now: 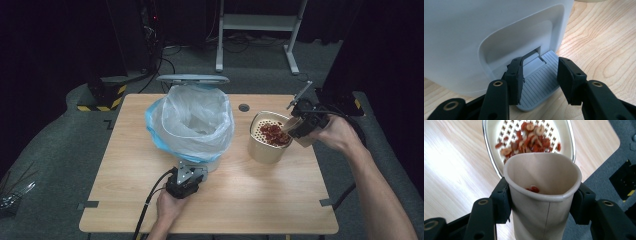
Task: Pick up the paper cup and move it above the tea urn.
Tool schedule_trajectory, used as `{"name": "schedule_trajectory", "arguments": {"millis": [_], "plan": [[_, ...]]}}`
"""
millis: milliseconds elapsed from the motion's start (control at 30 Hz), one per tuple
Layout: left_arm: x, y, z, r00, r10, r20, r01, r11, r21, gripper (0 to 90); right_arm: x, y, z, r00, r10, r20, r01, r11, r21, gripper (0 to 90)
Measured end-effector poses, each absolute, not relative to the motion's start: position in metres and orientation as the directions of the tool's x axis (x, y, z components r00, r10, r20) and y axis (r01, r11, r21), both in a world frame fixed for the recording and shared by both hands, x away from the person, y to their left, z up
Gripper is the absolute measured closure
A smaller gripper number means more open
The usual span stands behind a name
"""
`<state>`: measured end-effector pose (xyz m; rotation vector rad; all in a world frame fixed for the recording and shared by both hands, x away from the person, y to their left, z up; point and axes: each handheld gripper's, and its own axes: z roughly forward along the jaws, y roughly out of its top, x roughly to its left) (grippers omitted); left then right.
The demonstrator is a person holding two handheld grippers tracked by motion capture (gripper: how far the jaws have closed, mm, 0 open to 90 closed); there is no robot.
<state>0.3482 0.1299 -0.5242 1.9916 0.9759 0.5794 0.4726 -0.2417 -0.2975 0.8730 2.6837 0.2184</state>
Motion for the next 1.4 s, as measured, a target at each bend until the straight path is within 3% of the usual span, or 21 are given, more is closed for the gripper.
{"name": "schedule_trajectory", "arguments": {"millis": [167,533,1400], "plan": [[0.348,0.13,-0.524,0.595,0.802,0.051,0.424,-0.367,0.828,56.1,0.461,-0.258,-0.3,-0.736,0.65,-0.19,0.543,0.734,0.407,43.4],[0.348,0.13,-0.524,0.594,0.803,0.053,0.423,-0.367,0.828,56.1,0.438,-0.274,-0.309,-0.688,0.71,-0.152,0.476,0.599,0.644,42.7],[0.348,0.13,-0.524,0.592,0.803,0.061,0.418,-0.371,0.829,55.0,0.394,-0.268,-0.329,-0.669,0.735,-0.11,0.324,0.422,0.846,41.9]]}}
